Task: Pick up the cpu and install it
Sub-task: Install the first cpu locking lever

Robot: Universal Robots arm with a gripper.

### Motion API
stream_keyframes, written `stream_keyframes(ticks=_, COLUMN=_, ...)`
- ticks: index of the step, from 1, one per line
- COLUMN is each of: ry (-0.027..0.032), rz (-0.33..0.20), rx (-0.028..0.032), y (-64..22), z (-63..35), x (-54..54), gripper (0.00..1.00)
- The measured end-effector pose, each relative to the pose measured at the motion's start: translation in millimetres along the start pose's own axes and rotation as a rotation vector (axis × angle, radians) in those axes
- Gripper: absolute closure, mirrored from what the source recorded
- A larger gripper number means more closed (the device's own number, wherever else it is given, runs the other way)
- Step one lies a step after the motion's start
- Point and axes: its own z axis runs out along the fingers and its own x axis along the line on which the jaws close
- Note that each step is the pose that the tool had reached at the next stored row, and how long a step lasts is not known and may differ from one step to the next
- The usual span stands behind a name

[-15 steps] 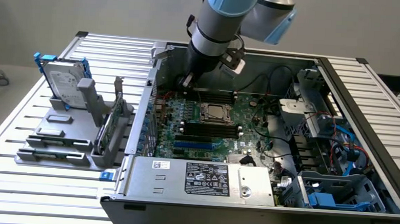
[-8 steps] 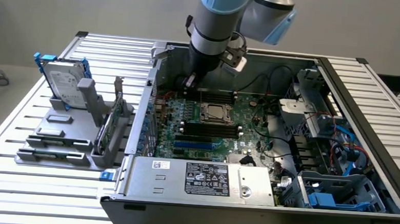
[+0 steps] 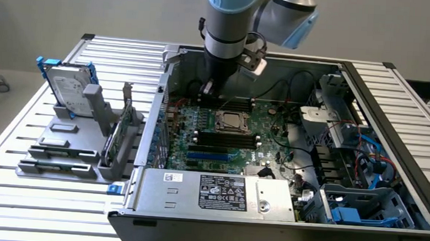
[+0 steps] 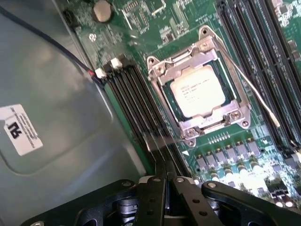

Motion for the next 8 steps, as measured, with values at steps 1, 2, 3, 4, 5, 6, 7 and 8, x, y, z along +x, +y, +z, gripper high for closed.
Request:
stream_keyframes(ticks=1, ry=0.0046, rz=0.003, rx=-0.0111, y=-0.1, z=0.1, x=0.2, gripper=0.89)
stream_keyframes(ticks=2, ry=0.0097, rz=0.007, rx=-0.0203, y=-0.2, z=0.2, x=0.3, gripper=0.89)
stream_keyframes(ticks=3, ry=0.0128, rz=0.014, rx=-0.0261, y=-0.1, z=0.5, x=0.3, gripper=0.89)
stream_keyframes(ticks=4, ry=0.0148, rz=0.022, rx=-0.0292, y=0.0, z=1.3, x=0.2, gripper=0.89)
stream_keyframes(ticks=5, ry=0.0154, rz=0.029, rx=-0.0319, y=0.2, z=2.4, x=-0.1, gripper=0.89)
stream_keyframes(ticks=6, ry=0.0164, rz=0.036, rx=-0.0345, y=0.4, z=3.7, x=-0.6, gripper=0.89)
stream_keyframes(ticks=7, ry=0.0172, rz=0.042, rx=-0.0372, y=0.6, z=5.2, x=-1.0, gripper=0.89)
stream_keyframes(ticks=8, ry=0.0140, rz=0.043, rx=-0.0405, y=0.7, z=5.9, x=-1.2, gripper=0.89)
